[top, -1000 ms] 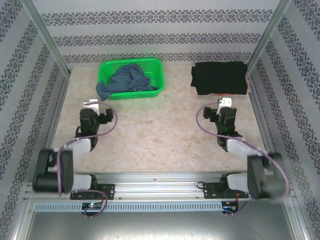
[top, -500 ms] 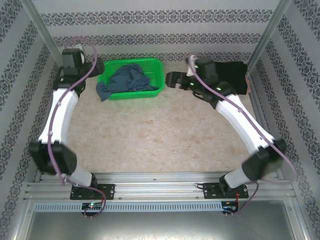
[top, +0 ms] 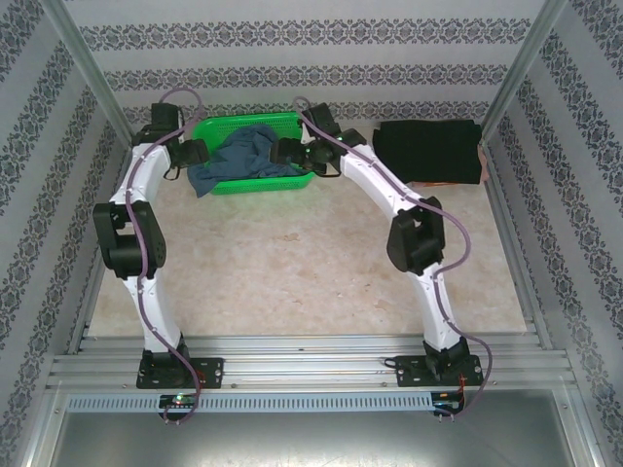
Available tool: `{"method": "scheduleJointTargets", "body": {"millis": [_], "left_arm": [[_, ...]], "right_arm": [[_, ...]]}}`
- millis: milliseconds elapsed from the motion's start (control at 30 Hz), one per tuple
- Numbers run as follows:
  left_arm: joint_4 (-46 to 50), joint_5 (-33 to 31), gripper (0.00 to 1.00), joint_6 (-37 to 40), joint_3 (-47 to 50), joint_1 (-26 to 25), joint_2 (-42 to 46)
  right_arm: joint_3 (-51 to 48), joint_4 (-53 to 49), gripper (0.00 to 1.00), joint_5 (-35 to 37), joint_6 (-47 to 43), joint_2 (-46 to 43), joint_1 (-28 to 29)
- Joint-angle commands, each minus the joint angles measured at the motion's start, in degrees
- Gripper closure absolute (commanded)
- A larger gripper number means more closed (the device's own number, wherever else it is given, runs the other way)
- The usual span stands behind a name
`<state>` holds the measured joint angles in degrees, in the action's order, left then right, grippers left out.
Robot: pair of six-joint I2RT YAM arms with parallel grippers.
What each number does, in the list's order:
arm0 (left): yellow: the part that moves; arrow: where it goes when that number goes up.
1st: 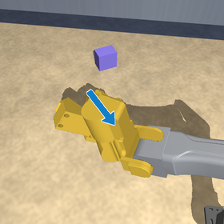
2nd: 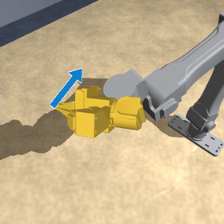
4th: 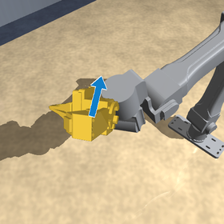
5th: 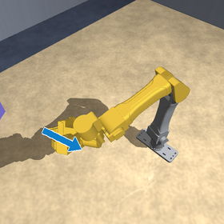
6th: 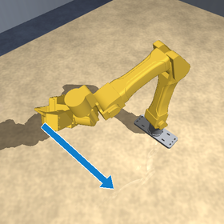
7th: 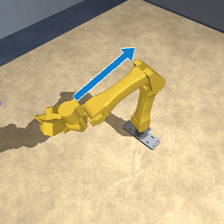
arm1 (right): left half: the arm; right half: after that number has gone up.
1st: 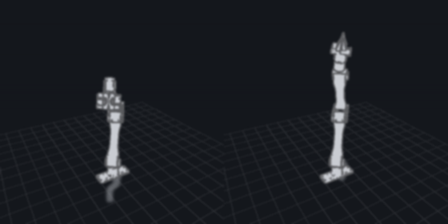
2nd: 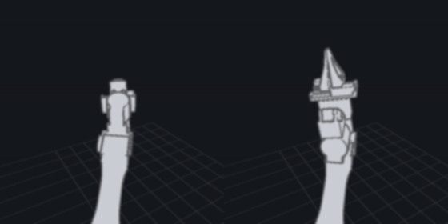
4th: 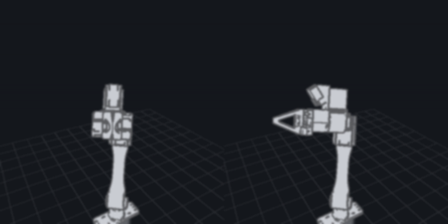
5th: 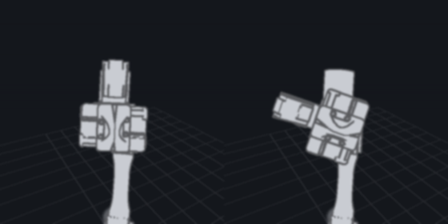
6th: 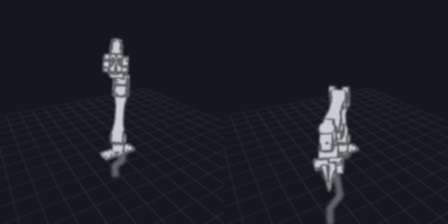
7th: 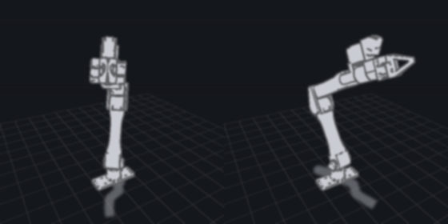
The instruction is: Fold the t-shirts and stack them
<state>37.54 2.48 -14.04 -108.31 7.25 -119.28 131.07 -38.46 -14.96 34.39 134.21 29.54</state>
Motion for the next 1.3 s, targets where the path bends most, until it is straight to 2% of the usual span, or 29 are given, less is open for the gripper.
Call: {"method": "scheduleJointTargets", "body": {"millis": [0, 133, 267, 467, 633, 733, 800, 900, 1000, 1067, 1133, 1167, 1200, 1267], "left_arm": [[-0.98, -2.0, 0.14, -1.47, -6.33, 2.33, -3.25], [-2.06, -1.69, 0.1, -2.12, -10.19, 2.89, -7.21], [-4.06, 0.48, 0.1, -3.28, -10.65, 3.39, -11.38], [-8.16, 4.57, 0.1, -6.26, -10.45, 3.39, -15.33], [-8.11, 6.39, 0.27, -6.43, -7.89, 3.47, -15.9], [-9.47, 9.27, 0.45, -6.51, -4.5, 3.48, -14.19], [-11.43, 11.38, 0.59, -7.22, -0.24, 3.49, -11.67], [-14.0, 15.39, 0.73, -7.76, 6.89, 3.41, -6.62], [-18.03, 19.72, 0.82, -10.45, 16.16, 3.3, -1.12], [-20.98, 21.45, 0.82, -13.04, 22.02, 3.21, 2.22], [-24.26, 23.03, 0.82, -14.99, 27.86, 3.22, 5.56], [-26.01, 23.81, 0.8, -16.02, 30.59, 3.3, 7.3], [-27.58, 25.16, 0.7, -17.08, 32.67, 3.37, 8.88], [-28.87, 26.34, 0.38, -19.2, 35.39, 3.54, 11.83]], "right_arm": [[6.44, -3.88, 0.06, 2.82, 2.78, 5.03, 0.43], [13.73, -3.27, 0.06, 4.51, 4.62, 11.31, 0.26], [23.41, -4.59, 0.08, 4.61, 6.45, 18.67, -0.08], [25.41, -2.21, 0.09, 4.99, 9.15, 23.11, -0.76], [26.17, -2.71, 0.15, 3.2, 8.12, 25.0, -0.45], [25.23, -5.47, 0.18, 3.97, 6.72, 24.58, -0.43], [22.77, -6.05, 0.2, 4.33, 5.18, 23.41, -0.32], [18.11, -6.76, 0.27, 5.3, 2.99, 21.29, -0.15], [12.33, -5.75, 0.34, 5.57, 2.1, 19.07, -0.03], [10.34, -5.29, 0.45, 6.09, 1.86, 18.33, 0.07], [9.65, -4.7, 0.63, 6.54, 2.23, 17.66, -0.16], [9.73, -4.21, 0.76, 6.68, 2.42, 17.13, -0.35], [9.9, -3.73, 0.86, 6.87, 2.67, 16.24, -0.52], [9.7, -1.71, 1.0, 5.69, 2.24, 13.36, -0.81]]}}
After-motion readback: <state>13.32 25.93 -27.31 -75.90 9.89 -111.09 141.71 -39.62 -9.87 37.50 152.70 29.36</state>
